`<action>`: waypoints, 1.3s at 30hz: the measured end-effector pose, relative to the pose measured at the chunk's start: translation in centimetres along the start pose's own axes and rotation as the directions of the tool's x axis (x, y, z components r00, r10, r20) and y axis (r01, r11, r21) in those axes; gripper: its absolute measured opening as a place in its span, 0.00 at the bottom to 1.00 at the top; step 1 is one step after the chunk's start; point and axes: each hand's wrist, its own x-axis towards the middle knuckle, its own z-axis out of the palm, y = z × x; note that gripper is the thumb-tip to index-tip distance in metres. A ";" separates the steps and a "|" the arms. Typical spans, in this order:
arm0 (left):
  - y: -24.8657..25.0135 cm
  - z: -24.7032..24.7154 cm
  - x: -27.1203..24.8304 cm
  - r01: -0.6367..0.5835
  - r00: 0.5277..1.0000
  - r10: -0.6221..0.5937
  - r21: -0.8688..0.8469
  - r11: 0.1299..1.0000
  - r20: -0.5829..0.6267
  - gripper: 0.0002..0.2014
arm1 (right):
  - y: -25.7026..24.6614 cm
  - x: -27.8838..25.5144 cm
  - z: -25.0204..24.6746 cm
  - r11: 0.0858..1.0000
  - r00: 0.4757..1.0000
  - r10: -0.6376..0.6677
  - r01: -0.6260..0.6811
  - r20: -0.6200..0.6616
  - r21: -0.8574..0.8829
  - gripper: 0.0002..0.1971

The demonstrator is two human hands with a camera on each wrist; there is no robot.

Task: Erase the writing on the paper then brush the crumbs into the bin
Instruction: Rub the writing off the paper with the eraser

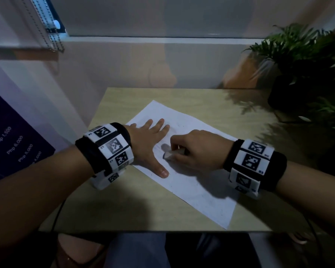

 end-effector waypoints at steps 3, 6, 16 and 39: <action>0.1 -0.1 0.0 0.002 1.000 -0.002 0.007 1.000 -0.007 0.73 | 0.4 0.5 -0.2 0.994 0.992 0.075 -0.082 -0.099 -0.074 0.18; 0.0 -0.1 0.1 -0.003 1.000 0.003 -0.001 1.000 -0.007 0.74 | 0.4 0.6 0.2 0.984 0.984 0.081 -0.104 -0.156 -0.148 0.17; -0.2 0.2 0.3 -0.004 1.000 0.004 -0.006 1.000 -0.030 0.77 | 0.1 0.6 0.2 0.977 0.980 0.110 -0.138 -0.168 -0.165 0.19; 0.0 0.1 0.0 0.011 0.999 -0.010 0.023 1.000 -0.048 0.74 | 0.2 0.9 0.2 0.969 0.976 0.115 -0.152 -0.186 -0.196 0.20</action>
